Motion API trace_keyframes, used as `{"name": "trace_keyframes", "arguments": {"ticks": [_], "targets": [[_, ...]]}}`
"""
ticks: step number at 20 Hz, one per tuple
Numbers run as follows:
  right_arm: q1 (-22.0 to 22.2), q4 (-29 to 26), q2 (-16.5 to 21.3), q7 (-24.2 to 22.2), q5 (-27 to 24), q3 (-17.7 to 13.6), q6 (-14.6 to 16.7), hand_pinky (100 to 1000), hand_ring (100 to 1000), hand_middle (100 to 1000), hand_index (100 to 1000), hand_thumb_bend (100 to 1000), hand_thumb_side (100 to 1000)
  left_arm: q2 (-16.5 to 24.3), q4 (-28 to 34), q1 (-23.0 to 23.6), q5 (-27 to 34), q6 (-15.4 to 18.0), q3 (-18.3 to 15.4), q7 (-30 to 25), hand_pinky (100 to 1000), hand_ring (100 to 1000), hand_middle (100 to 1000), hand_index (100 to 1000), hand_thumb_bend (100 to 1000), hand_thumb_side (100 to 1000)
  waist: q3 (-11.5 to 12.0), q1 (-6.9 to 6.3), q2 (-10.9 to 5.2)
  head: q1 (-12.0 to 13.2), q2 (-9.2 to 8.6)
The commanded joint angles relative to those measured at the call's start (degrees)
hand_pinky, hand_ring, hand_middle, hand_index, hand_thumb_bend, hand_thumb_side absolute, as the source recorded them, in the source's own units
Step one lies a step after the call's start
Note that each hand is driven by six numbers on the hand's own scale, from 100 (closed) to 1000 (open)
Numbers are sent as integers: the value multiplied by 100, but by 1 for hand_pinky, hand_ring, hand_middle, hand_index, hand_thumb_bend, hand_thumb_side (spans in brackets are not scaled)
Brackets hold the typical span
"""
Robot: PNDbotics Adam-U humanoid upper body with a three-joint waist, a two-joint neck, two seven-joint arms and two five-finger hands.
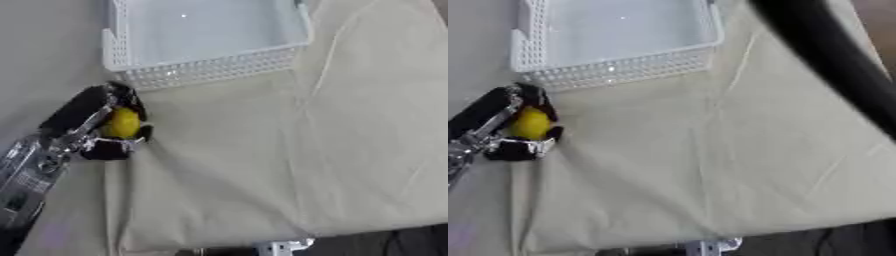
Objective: Pick up objects on the table and place them in the box.
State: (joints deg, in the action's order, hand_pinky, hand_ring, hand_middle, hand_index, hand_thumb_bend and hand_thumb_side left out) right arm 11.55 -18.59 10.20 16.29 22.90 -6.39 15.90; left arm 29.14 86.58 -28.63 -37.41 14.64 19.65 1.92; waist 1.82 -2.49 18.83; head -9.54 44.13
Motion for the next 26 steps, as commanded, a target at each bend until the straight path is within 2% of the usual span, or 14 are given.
{"name": "trace_keyframes", "arguments": {"ticks": [1,2,3,5,8,11,15,18,22,26], "targets": [[31,-23,42,-15,22,-15,4,455,564,660,716,100,878,-10,-75,-13,-262,328,-236,780,100,100,149,266,100,100,-14,28,-52,29,-1],[30,-26,40,-17,30,-15,2,455,564,660,716,100,878,-35,-105,-3,-226,435,-281,1039,100,100,139,256,100,100,-19,31,-49,28,-1],[29,-29,37,-18,38,-16,0,455,564,660,716,100,878,-51,-152,8,-177,534,-311,1230,100,100,100,206,100,100,-23,34,-46,25,-1],[32,-30,33,-18,51,-17,-3,455,565,660,716,100,878,-64,-232,20,-30,724,-374,1462,100,100,100,200,100,100,-28,41,-46,13,-1],[41,-23,28,-15,63,-17,-8,455,565,660,716,100,878,-31,-256,9,249,917,-512,1567,100,100,104,214,100,100,-32,46,-53,-16,-1],[62,-12,26,-6,66,-17,-12,455,565,660,716,100,878,61,-93,-48,699,937,-747,1579,100,100,104,213,100,100,-33,41,-71,-74,-22],[85,9,16,9,62,-14,-21,456,565,661,716,100,878,410,525,-250,1194,676,-1328,1855,100,100,100,199,100,100,-26,22,-93,-207,-285],[98,33,24,22,57,-10,-38,456,565,661,716,100,878,973,776,-532,1402,457,-1632,1972,100,100,100,198,100,100,-29,-28,-114,-278,-545],[97,50,48,37,67,-2,-61,456,566,662,716,100,877,1452,548,-895,1519,318,-1707,1937,100,100,100,201,100,100,-62,-94,-111,-307,-838],[70,54,35,49,100,3,-97,457,566,663,716,100,877,1376,91,-1282,1371,283,-1598,1772,100,100,100,223,100,100,-106,-130,-69,-298,-1069]]}}
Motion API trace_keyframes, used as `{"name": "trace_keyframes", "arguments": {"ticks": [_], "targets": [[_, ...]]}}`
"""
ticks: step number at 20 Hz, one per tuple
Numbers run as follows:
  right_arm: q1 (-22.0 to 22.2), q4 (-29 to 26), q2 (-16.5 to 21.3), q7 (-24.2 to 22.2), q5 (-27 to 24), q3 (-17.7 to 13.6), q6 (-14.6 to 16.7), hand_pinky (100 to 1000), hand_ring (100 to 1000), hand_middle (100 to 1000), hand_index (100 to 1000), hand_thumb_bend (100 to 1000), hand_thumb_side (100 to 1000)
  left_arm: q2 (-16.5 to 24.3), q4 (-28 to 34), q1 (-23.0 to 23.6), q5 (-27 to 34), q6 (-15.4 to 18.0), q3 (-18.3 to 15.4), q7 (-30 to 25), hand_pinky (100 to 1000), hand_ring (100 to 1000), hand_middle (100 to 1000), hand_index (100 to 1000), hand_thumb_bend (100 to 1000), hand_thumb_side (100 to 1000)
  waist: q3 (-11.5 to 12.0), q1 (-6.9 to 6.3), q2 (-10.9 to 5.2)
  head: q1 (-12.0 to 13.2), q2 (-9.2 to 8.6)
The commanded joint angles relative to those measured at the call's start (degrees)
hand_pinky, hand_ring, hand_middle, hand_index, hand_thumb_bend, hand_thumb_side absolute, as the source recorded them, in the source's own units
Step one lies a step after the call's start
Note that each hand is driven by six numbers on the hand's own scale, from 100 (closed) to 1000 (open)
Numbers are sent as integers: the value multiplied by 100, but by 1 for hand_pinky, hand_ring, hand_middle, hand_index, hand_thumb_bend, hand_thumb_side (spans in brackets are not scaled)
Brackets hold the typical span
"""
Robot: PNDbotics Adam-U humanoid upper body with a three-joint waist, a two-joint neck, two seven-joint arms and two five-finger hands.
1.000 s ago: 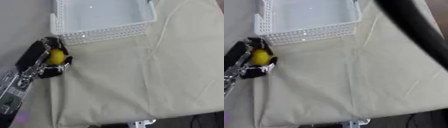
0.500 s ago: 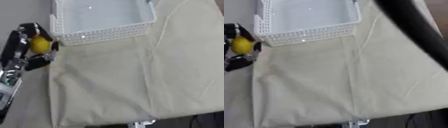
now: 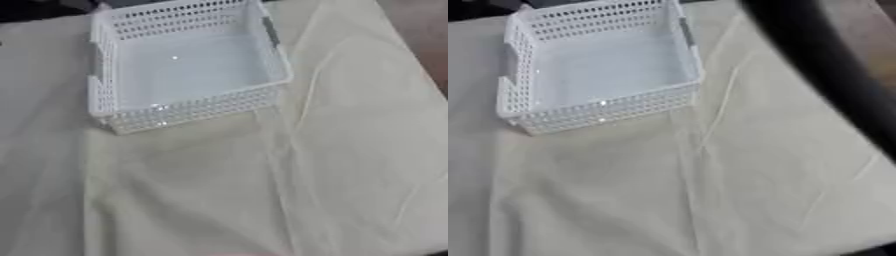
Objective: Pick up objects on the table and place them in the box.
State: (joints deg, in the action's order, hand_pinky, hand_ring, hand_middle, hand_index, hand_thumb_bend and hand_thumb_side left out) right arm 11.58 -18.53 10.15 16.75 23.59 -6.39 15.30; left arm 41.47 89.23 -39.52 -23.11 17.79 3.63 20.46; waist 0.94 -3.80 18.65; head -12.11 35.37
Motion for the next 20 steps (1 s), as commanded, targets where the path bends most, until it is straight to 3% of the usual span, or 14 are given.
{"name": "trace_keyframes", "arguments": {"ticks": [1,7,15,20], "targets": [[60,46,36,5,38,1,-45,457,566,663,716,100,877,64,-291,-271,-71,-11,55,-140,100,100,100,228,100,100,-27,-3,-41,-33,-225],[5,20,-8,19,105,-6,-104,458,567,664,716,100,876,-586,-945,-747,-429,202,303,-516,100,100,100,236,100,100,-93,-26,56,46,-354],[-28,10,-41,59,182,-21,-186,458,568,665,716,100,875,-1280,-1599,-1265,-864,418,479,-638,100,100,100,239,100,100,-123,-65,141,151,-270],[-30,16,-37,69,201,-25,-213,459,568,666,716,100,875,-1434,-1819,-1536,-1184,594,603,-709,100,100,104,242,100,100,-136,-93,150,196,-255]]}}
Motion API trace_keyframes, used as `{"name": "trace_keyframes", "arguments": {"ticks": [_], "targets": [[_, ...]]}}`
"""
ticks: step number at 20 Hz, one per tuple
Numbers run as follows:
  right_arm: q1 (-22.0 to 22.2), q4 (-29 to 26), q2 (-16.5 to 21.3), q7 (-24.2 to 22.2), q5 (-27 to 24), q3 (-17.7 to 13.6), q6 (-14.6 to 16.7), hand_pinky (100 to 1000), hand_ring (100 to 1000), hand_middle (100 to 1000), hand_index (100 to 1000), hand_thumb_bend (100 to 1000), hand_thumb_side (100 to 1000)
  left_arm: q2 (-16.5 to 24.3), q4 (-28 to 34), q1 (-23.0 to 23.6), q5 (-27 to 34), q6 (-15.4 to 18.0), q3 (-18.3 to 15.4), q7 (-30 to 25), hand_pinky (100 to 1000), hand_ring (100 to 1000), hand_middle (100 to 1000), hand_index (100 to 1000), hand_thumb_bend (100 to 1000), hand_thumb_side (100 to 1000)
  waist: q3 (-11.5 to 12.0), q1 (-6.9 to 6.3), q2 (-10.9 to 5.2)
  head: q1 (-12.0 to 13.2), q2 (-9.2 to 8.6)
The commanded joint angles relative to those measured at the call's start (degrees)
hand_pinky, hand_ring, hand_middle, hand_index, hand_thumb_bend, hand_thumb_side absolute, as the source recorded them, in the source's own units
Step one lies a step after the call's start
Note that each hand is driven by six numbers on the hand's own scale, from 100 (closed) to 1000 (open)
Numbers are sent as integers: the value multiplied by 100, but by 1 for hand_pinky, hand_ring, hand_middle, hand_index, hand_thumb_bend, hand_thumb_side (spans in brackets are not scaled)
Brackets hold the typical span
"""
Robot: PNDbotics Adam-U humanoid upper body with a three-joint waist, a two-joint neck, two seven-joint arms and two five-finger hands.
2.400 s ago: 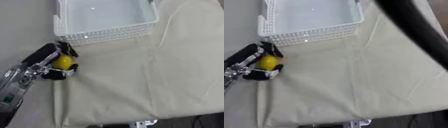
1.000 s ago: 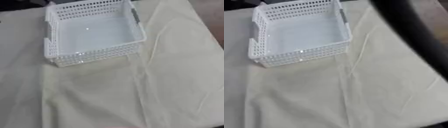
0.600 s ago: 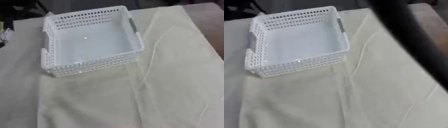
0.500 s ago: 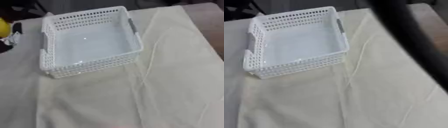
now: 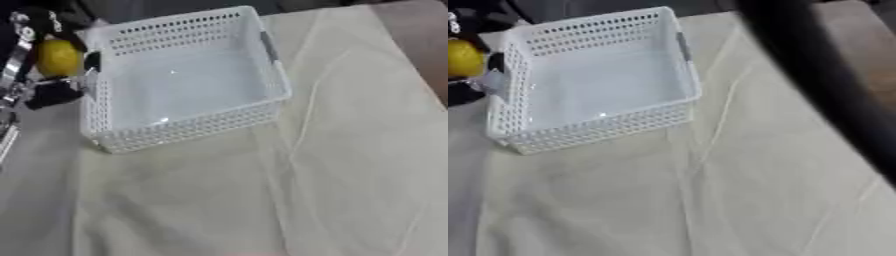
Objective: Pick up objects on the table and place them in the box.
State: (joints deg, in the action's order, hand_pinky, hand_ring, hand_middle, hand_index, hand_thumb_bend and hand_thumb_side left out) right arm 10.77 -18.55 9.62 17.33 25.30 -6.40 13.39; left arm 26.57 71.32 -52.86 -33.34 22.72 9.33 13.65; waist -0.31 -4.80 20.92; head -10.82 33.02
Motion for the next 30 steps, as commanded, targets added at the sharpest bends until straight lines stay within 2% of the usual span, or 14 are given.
{"name": "trace_keyframes", "arguments": {"ticks": [1,7,8,9,10,13,14,15,18,19,20,21,26,30], "targets": [[53,21,20,13,33,-24,-28,459,568,666,716,100,875,57,-83,-280,-240,143,67,-52,100,100,101,242,100,100,-10,-2,-79,73,-27],[67,28,55,26,52,-21,-45,459,568,666,716,100,875,-24,-353,-708,-664,388,227,-133,100,100,114,244,147,100,-35,-52,-97,117,-61],[67,25,64,25,58,-21,-45,459,568,666,716,100,875,-52,-393,-775,-751,435,247,-142,100,100,119,247,188,100,-48,-61,-99,123,-72],[66,21,72,22,64,-21,-45,459,568,666,716,100,875,-77,-435,-842,-863,483,253,-148,100,100,117,246,175,100,-59,-68,-100,127,-82],[65,17,79,18,69,-21,-46,459,568,666,716,100,875,-102,-485,-903,-977,521,245,-143,100,101,132,256,244,100,-69,-74,-102,132,-90],[60,0,103,2,90,-22,-46,459,568,666,716,100,875,-253,-821,-1150,-1432,534,88,-88,100,119,152,274,256,100,-111,-90,-106,163,-144],[59,-4,106,-3,96,-24,-48,459,568,666,716,100,874,-302,-928,-1195,-1549,539,44,-58,100,143,178,298,250,100,-119,-93,-105,166,-160],[54,-10,108,-8,104,-24,-51,459,568,666,716,100,874,-356,-1055,-1234,-1674,503,-4,-60,100,176,212,330,304,100,-133,-99,-100,166,-182],[40,-22,105,-13,123,-30,-68,459,569,667,717,100,874,-467,-1341,-1284,-2014,422,-43,-245,100,402,453,549,200,100,-157,-117,-77,168,-204],[35,-24,102,-11,129,-33,-76,459,569,667,717,100,874,-490,-1422,-1288,-2133,396,-34,-405,258,503,558,672,184,116,-162,-126,-67,169,-206],[31,-25,98,-9,134,-35,-85,460,569,667,717,100,874,-507,-1468,-1297,-2242,378,-37,-562,384,597,658,757,191,351,-164,-132,-59,170,-207],[27,-26,94,-5,137,-37,-93,460,569,667,717,100,874,-518,-1492,-1302,-2334,369,-46,-694,491,693,748,836,214,515,-166,-139,-50,169,-208],[9,-15,67,17,142,-42,-129,460,569,668,716,100,873,-525,-1478,-1292,-2361,431,-84,-887,791,903,921,977,249,773,-159,-158,-9,157,-222],[-4,-9,55,34,146,-42,-143,460,569,668,716,100,873,-525,-1448,-1309,-2265,440,-62,-959,848,942,961,1000,219,846,-160,-163,15,166,-214]]}}
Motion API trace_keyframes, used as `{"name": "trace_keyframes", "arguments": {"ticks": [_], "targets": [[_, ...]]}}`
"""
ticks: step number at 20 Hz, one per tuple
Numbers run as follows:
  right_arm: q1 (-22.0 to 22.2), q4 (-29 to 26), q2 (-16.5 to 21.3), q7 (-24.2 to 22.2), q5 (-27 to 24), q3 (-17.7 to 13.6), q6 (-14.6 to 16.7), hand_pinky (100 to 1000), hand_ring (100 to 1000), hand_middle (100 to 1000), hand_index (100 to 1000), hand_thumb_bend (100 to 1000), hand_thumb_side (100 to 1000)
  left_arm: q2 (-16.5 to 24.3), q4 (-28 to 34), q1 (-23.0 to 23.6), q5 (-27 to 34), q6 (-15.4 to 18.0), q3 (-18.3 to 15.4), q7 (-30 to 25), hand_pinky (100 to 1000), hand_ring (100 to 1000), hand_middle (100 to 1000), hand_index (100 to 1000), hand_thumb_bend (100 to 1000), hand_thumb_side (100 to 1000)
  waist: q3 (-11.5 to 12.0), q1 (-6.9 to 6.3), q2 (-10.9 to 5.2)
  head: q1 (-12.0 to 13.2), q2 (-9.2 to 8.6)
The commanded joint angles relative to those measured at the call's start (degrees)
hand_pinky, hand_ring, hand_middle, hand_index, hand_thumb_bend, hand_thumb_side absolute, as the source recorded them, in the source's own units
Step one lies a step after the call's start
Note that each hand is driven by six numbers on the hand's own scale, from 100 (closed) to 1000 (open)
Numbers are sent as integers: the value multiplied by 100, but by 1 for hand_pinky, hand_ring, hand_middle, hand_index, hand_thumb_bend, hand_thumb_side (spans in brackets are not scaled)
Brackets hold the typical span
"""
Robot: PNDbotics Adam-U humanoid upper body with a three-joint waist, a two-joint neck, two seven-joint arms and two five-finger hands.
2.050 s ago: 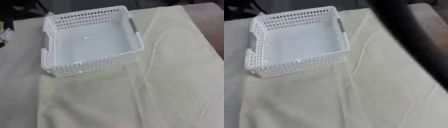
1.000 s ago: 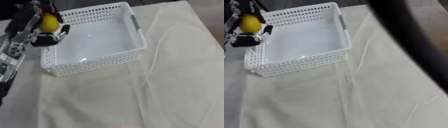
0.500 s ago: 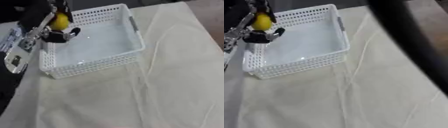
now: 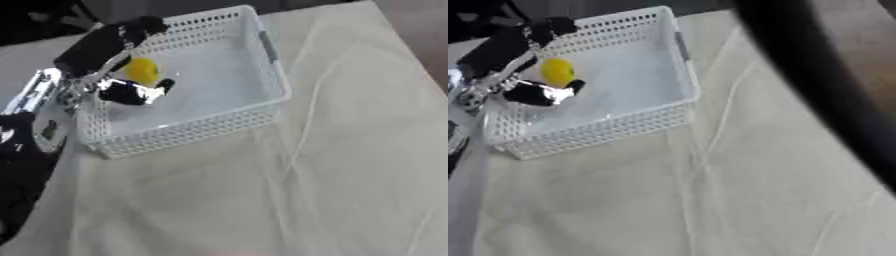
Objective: Pick up objects on the table and place them in the box.
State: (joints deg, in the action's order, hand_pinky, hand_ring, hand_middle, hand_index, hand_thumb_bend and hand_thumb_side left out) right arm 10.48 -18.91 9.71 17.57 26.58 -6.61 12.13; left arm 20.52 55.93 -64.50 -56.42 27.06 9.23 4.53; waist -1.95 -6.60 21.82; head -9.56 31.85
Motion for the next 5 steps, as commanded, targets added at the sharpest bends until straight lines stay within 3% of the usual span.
{"name": "trace_keyframes", "arguments": {"ticks": [1,2,3,5], "targets": [[23,26,45,12,19,-21,-18,460,569,668,716,100,873,90,109,-144,71,4,-40,-62,849,943,966,1000,196,851,3,16,-72,39,-100],[22,26,44,12,20,-21,-19,460,569,668,716,100,873,102,131,-142,95,3,-27,-75,850,942,966,1000,185,850,4,16,-71,39,-103],[22,26,45,12,21,-22,-21,460,569,668,716,100,873,123,161,-136,120,5,-11,-83,842,934,959,993,100,832,5,14,-72,36,-110],[23,24,47,10,18,-23,-20,460,569,668,717,100,873,187,245,-107,189,-9,22,-78,793,902,933,972,100,765,9,13,-79,19,-128]]}}
